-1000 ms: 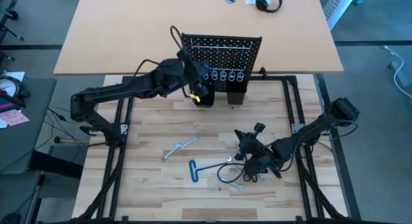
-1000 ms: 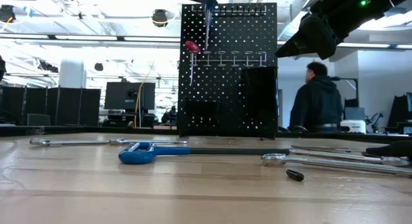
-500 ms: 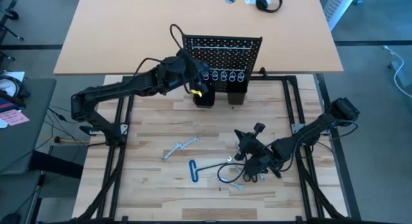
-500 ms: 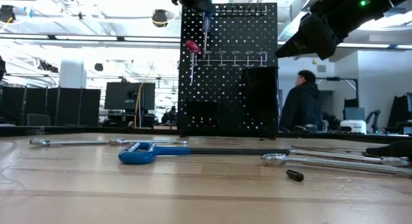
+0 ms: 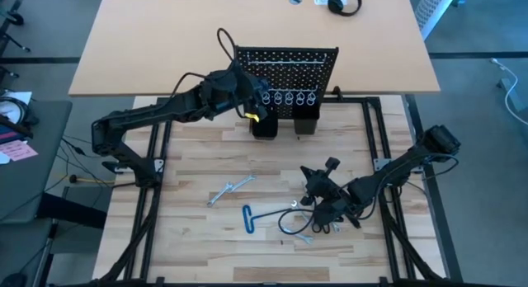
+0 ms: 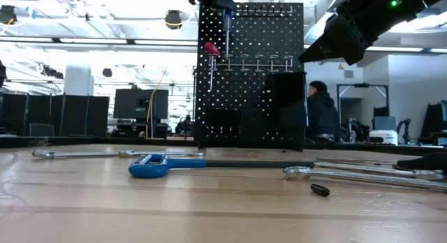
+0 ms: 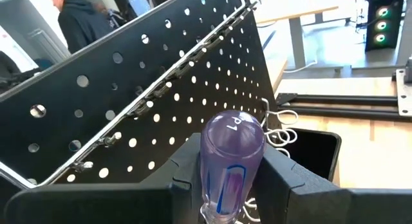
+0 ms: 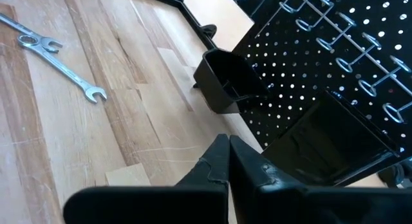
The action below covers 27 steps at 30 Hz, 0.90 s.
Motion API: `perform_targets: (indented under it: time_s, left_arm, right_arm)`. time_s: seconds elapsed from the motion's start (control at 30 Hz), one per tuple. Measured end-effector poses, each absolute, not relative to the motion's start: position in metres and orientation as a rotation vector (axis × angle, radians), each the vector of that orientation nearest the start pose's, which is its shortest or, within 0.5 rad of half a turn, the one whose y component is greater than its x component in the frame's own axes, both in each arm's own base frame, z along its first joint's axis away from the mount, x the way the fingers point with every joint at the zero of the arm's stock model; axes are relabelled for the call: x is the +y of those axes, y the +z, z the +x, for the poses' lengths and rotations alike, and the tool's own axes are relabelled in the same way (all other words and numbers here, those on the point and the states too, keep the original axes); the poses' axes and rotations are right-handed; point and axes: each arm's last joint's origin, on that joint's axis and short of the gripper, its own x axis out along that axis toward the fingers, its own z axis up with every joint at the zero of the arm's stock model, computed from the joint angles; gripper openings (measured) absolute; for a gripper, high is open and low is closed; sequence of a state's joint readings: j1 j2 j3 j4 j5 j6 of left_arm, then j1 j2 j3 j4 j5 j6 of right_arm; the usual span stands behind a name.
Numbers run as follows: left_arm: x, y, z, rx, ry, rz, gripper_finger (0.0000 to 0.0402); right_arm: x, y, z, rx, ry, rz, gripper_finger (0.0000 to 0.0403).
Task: Hang tools onto peg board
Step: Hang the blue screwdriver on the pegboard
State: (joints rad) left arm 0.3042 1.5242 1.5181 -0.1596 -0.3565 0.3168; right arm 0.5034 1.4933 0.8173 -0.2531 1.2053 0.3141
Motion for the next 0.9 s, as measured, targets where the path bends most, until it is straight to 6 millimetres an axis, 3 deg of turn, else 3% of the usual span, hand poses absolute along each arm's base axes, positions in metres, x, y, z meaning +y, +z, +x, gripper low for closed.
perform_targets:
  time_s: [0.53,0.9]
  left_arm:
    - [0.109,0.423,0.326,0.247,0.626,0.309,0.0082]
    - [0.107,0.420,0.326,0.269,0.601,0.237,0.0082]
  right_arm:
    - [0.109,0.198,0.254,0.506,-0.727,-0.421,0.0007]
    - [0.109,0.198,0.254,0.506,-0.726,-0.420,0.0007]
